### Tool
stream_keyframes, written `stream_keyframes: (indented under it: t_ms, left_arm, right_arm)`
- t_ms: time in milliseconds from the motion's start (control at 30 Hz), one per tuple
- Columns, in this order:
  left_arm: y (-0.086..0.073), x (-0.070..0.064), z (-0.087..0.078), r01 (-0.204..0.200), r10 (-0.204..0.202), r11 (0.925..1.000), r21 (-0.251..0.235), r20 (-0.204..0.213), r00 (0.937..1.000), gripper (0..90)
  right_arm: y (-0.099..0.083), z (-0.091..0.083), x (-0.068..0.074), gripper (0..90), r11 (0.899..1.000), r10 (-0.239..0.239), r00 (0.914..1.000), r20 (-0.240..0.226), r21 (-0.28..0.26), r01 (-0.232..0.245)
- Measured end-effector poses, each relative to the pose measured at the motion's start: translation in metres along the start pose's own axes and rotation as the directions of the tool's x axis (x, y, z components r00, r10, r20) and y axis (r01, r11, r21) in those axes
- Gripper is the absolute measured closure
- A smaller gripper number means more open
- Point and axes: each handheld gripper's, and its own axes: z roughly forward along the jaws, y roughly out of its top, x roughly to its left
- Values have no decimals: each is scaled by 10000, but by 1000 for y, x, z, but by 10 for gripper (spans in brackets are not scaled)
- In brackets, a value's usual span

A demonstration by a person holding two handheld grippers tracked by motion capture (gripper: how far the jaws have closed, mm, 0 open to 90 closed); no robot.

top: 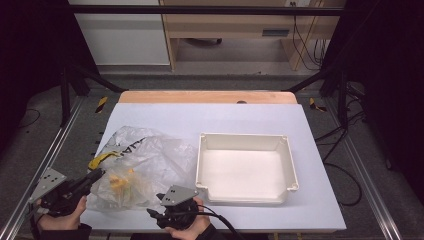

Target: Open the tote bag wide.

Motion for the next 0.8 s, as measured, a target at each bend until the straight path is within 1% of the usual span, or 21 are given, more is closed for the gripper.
stream_keyframes:
  t_ms: [67,133,200,333,400,467,500,567,633,667,700,800]
  left_arm:
    - [-1,3,-1,87,-87,10000,1,-41,10000,900]
    - [-3,6,-2,92,-92,9999,64,-103,9999,900]
    - [-4,8,-3,156,-155,9998,79,-153,9998,900]
    - [-8,13,-5,224,-220,9996,190,-250,9994,900]
    - [-10,15,-4,232,-223,9993,293,-309,9993,900]
    - [-13,18,-4,221,-203,9989,402,-458,9987,900]
    - [-14,19,-4,283,-262,9986,438,-482,9985,900]
    - [-19,24,-2,385,-349,9973,630,-577,9977,900]
    - [-24,28,0,390,-329,9950,915,-672,9972,900]
    - [-27,29,2,468,-395,9932,1065,-694,9968,900]
    - [-29,31,3,460,-378,9916,1207,-693,9969,900]
    - [-37,33,11,552,-440,9833,1737,-677,9967,900]
  right_arm:
    - [-2,4,-2,540,10000,9,10000,62,74,-9]
    - [-4,8,-4,571,9999,-67,9998,160,148,65]
    - [-6,12,-6,660,9996,-154,9995,287,231,147]
    - [-7,15,-8,851,9995,-136,9997,187,300,130]
    - [-6,16,-7,900,9995,-84,9998,153,318,79]
    - [-6,17,-8,900,9994,-52,9999,108,331,49]
    - [-6,18,-8,900,9994,-20,10000,82,342,17]
    - [-6,19,-9,900,9992,90,9999,61,388,-92]
    - [-6,21,-9,900,9988,119,9999,71,466,-123]
    - [-7,22,-9,900,9987,137,9999,92,498,-142]
    - [-8,23,-9,900,9985,129,9999,72,539,-132]
    - [-11,27,-10,900,9973,141,9998,112,714,-149]
